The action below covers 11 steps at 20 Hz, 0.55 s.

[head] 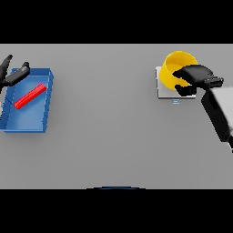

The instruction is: Pick up the red beaker and tilt it to pour out 1 green nut into yellow bowl. Pick up the yellow bowl and place it on the metallic measuring scale.

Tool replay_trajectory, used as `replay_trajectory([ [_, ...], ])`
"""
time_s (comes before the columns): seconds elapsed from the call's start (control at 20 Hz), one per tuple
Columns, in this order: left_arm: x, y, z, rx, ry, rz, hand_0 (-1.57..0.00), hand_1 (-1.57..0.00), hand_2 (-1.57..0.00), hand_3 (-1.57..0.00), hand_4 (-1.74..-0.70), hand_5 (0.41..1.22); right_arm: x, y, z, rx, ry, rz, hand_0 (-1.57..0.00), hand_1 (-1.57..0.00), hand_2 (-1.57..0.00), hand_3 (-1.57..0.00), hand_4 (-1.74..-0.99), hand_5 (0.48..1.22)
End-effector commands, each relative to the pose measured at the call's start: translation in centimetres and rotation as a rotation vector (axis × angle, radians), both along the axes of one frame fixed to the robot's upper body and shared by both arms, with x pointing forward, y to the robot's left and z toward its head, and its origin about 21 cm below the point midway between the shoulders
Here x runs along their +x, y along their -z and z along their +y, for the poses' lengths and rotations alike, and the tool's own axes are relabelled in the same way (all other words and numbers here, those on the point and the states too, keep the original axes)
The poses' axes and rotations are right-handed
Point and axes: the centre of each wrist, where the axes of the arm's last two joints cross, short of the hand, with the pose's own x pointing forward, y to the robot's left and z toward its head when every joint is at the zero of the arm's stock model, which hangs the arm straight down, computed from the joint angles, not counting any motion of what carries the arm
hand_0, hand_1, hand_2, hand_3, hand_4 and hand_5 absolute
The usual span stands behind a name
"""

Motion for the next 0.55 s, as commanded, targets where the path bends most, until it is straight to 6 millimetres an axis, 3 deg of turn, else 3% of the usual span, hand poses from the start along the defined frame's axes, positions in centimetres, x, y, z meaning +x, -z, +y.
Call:
replay_trajectory([
  [0.0, -0.26, 0.28, -0.02, -0.003, 0.005, -0.006, 0.00, 0.00, 0.00, 0.00, -0.84, 0.764, 0.03, -0.13, -0.19, 0.001, 0.015, 0.010, -0.61, -0.56, -0.47, -0.39, -1.496, 0.890],
  [0.2, -0.35, 0.24, -0.11, 0.009, 0.003, -0.004, 0.00, 0.00, 0.00, 0.00, -0.83, 0.750, 0.21, 0.13, 0.12, -0.020, 0.006, 0.016, -0.25, -0.24, -0.19, -0.16, -1.448, 0.824],
  [0.5, -0.41, -0.02, 0.13, 0.015, 0.000, -0.005, 0.00, 0.00, 0.00, 0.00, -0.83, 0.760, -0.02, 0.27, 0.12, -0.050, 0.007, 0.042, -0.06, -0.06, -0.05, -0.04, -1.390, 0.779],
])
